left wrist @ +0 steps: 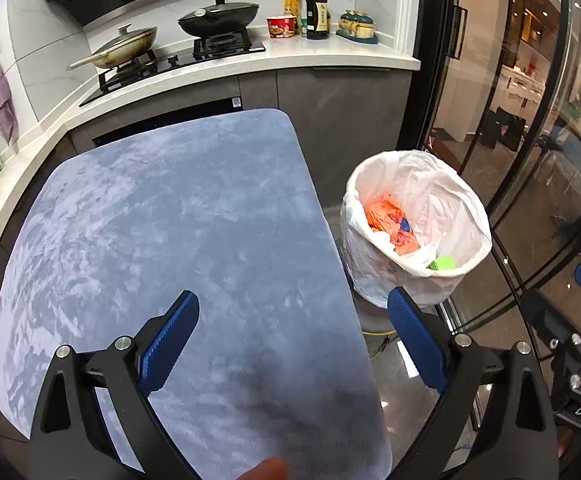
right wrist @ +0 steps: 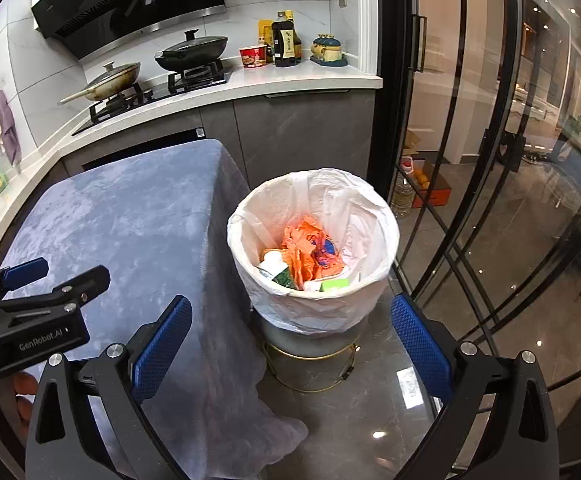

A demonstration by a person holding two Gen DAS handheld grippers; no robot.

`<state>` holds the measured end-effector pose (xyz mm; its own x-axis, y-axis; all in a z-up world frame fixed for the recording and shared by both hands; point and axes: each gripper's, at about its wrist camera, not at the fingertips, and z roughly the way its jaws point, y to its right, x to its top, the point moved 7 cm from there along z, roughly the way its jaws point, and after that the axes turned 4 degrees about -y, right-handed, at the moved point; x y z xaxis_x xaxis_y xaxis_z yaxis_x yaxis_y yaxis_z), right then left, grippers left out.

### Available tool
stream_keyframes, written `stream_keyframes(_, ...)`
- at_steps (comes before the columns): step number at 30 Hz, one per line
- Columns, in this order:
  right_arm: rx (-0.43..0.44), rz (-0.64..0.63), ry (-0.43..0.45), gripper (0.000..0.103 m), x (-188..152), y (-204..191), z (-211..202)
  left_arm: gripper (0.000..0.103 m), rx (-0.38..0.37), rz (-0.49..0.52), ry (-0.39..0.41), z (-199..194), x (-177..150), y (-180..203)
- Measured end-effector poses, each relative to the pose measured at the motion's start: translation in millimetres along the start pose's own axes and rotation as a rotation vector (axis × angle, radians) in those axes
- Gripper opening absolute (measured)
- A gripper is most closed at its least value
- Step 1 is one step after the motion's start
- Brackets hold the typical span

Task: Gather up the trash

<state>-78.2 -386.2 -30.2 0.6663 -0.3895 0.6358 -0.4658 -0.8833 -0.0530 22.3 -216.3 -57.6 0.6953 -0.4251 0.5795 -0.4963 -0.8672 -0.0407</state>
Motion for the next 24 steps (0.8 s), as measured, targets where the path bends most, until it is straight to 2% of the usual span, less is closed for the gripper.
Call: stream_keyframes(24, -0.018, -0.011, -0.008, 0.096, -10, 9, -9, 0.091, -0.017, 0.024, -0.01, -7, -7, 19)
